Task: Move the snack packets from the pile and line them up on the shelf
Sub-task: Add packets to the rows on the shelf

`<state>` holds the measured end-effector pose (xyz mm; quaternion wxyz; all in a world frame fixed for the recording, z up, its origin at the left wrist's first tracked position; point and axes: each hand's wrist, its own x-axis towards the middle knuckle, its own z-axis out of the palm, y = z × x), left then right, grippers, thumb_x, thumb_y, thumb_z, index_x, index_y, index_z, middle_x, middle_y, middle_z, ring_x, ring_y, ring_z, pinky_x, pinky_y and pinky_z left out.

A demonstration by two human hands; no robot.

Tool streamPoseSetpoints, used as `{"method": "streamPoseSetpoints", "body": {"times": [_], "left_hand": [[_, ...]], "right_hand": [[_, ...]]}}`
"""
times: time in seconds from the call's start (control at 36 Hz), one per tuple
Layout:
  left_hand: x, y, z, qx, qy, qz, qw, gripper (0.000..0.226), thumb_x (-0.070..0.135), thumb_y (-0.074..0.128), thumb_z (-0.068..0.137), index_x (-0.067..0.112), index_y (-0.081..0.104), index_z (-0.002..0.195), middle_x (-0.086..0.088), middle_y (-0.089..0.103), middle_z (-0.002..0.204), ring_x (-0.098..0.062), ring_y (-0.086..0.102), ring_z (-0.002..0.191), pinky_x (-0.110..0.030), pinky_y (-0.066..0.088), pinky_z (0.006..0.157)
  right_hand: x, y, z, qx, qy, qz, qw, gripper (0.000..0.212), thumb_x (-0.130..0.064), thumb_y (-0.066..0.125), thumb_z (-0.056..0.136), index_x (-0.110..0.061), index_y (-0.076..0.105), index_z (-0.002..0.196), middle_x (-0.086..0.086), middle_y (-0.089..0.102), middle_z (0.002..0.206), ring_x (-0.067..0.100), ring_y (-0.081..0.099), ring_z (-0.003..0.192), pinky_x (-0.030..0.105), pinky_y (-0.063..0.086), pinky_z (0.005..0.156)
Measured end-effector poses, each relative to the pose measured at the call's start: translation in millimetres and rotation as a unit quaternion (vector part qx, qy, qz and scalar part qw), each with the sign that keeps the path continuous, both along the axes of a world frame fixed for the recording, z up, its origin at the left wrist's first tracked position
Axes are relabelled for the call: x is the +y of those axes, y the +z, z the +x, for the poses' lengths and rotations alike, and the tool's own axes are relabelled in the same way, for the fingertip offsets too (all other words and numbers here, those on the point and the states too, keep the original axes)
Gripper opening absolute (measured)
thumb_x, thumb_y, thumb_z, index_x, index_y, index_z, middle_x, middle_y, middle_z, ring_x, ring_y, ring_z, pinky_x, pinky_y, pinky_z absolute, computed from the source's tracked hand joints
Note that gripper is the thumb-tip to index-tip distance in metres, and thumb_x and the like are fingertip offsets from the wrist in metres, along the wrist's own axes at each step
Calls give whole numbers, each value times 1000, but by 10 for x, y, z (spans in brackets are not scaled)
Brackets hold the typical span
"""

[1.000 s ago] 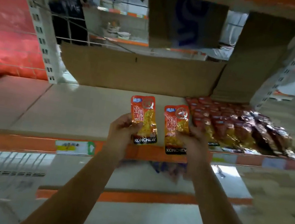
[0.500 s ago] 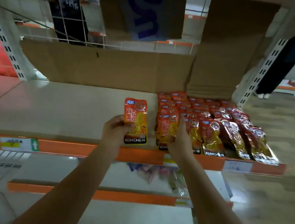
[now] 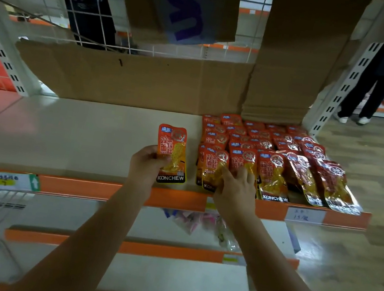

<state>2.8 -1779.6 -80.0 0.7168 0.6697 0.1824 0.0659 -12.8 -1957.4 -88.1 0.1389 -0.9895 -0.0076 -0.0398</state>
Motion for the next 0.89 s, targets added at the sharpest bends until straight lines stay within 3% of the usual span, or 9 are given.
{"method": "streamPoseSetpoints", "body": {"times": [0.19,0.33,0.42,0.47,0.58,0.64,0.69,0.78,0.89], "left_hand": [[-57,43,-11,4,-6,-30,1000,18,1,66,81,16,67,90,-11,68,104,-31,64,99,-51,48,94],[-329,174,-18,-28,-64,-47,996,20,-3,64,81,16,68,87,-11,69,98,-31,65,96,-47,50,92],[-570,230,-10,-31,-105,-48,993,19,-3,65,80,16,67,86,-10,70,94,-30,66,94,-45,51,91],[-722,232,-5,-26,-130,-36,990,18,0,67,80,17,68,85,-8,70,94,-29,67,94,-43,53,88],[-918,182,-7,-29,-168,5,985,15,2,67,81,14,67,89,-5,70,94,-26,66,93,-36,53,84],[-943,151,-11,-43,-185,79,979,13,5,65,84,17,66,90,2,66,90,-20,64,92,-36,53,85],[-910,84,5,-82,-183,214,956,15,9,62,87,15,67,101,4,64,98,-14,60,96,-33,51,87],[-807,-16,22,-148,-160,417,882,25,9,54,91,11,66,113,-2,60,114,-15,53,106,-21,40,86],[-706,-115,16,-155,-175,511,827,29,12,53,92,12,64,119,-2,52,123,-16,41,118,-17,31,90]], "right_hand": [[-47,16,0,-4,2,50,999,48,-17,51,90,-17,43,137,9,39,131,27,30,122,35,30,102],[-148,37,26,-85,1,181,980,37,-7,50,90,-11,54,126,9,52,122,26,40,112,30,34,90],[-213,126,50,-116,-1,292,949,23,-18,45,98,-10,58,115,10,63,101,30,55,94,39,47,80],[-270,192,60,-69,-15,390,918,27,-24,50,96,-13,53,121,3,64,97,24,60,89,36,51,75],[-408,197,137,-15,-55,537,841,46,-3,60,88,-12,46,131,12,65,106,23,64,90,41,55,79],[-477,200,161,-26,-73,525,847,53,4,58,87,-14,44,134,13,63,106,23,61,88,38,54,72],[-548,189,191,-40,-80,476,875,56,4,56,88,-17,41,137,11,63,102,21,60,85,32,52,66],[-615,146,227,-53,-88,413,905,58,2,55,89,-20,39,140,2,58,89,19,57,83,33,51,71],[-622,68,257,-64,-84,374,921,56,5,51,90,-18,39,140,1,51,86,17,50,80,22,42,62]]}}
